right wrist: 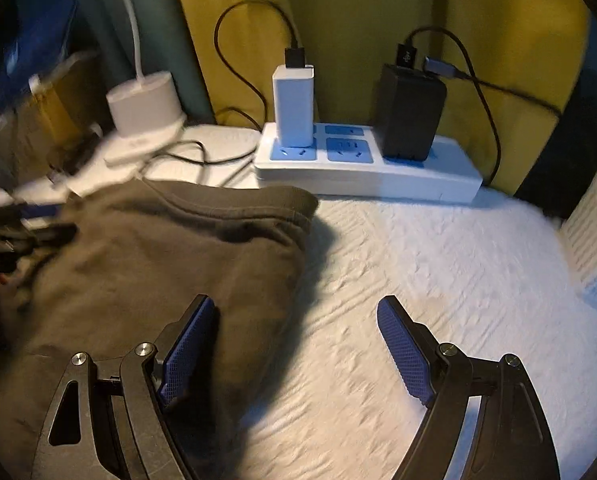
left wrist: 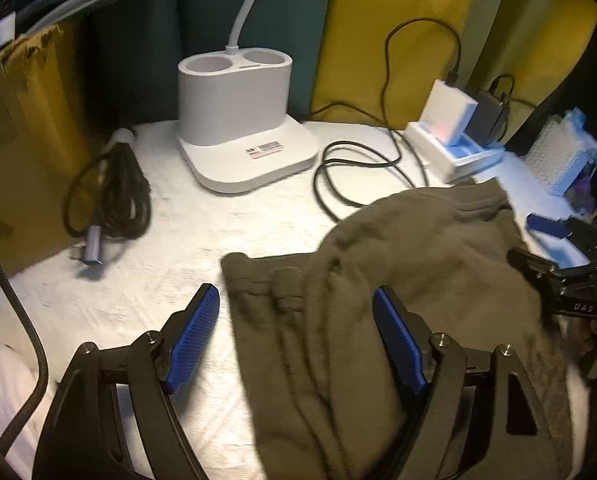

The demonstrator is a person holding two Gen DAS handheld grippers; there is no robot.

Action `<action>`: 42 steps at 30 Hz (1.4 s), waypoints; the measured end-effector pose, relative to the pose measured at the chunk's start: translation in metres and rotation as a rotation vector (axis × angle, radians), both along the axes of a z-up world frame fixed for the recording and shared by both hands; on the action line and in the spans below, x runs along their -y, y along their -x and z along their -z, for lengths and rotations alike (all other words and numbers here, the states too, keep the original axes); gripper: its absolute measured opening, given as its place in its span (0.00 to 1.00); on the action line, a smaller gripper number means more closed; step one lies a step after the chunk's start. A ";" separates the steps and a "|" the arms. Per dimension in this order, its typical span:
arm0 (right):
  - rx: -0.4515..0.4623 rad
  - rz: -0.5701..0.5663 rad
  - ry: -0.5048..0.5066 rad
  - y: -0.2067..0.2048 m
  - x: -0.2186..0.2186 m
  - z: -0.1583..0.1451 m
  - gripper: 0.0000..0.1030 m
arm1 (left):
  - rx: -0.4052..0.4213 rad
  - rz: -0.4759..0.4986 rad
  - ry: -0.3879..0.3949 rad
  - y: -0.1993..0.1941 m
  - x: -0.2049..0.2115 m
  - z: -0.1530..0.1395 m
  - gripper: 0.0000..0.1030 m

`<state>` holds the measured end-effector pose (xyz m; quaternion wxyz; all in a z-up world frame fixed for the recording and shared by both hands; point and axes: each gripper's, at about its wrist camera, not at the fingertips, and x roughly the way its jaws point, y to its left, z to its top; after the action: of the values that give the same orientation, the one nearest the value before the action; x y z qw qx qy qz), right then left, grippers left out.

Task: Fold small clothes

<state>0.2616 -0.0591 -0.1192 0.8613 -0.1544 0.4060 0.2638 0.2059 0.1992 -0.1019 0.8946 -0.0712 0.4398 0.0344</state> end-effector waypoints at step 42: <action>-0.001 -0.126 -0.203 0.027 -0.012 -0.035 0.17 | 0.136 0.199 -0.063 0.021 0.068 -0.038 0.22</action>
<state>0.2348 -0.0475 -0.0843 0.8539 -0.0915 0.3673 0.3572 0.1844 0.1312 -0.0636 0.9232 -0.0014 0.3816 -0.0455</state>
